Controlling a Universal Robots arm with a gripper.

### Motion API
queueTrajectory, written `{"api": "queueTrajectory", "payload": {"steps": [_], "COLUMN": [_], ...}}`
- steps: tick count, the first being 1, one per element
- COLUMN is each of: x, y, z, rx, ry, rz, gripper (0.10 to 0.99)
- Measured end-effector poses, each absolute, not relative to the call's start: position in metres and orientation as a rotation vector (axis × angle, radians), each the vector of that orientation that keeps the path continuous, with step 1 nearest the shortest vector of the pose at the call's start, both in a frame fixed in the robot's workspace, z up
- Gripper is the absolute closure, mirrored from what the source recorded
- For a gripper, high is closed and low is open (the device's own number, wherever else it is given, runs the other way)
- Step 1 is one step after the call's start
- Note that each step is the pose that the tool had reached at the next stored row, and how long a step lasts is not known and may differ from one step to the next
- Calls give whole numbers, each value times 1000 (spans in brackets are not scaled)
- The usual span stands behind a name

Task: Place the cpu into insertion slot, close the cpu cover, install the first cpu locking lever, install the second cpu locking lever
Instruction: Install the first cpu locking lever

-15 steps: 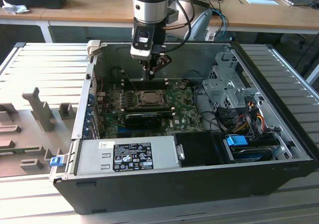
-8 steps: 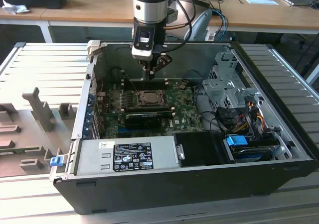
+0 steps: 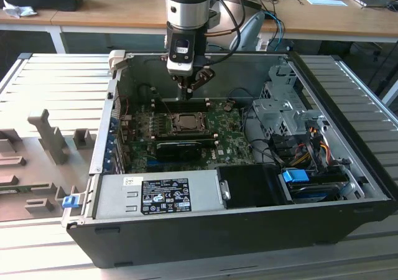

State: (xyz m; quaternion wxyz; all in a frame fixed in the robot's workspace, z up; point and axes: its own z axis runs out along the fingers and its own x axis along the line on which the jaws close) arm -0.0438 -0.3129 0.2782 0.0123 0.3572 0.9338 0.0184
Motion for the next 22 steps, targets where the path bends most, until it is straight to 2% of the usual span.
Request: {"api": "queueTrajectory", "payload": {"steps": [10, 22], "x": [-44, -44], "y": [-313, -313], "z": [278, 278], "rx": [1045, 670], "ry": [2937, 3049], "rz": [58, 63], "gripper": [980, 980]}}
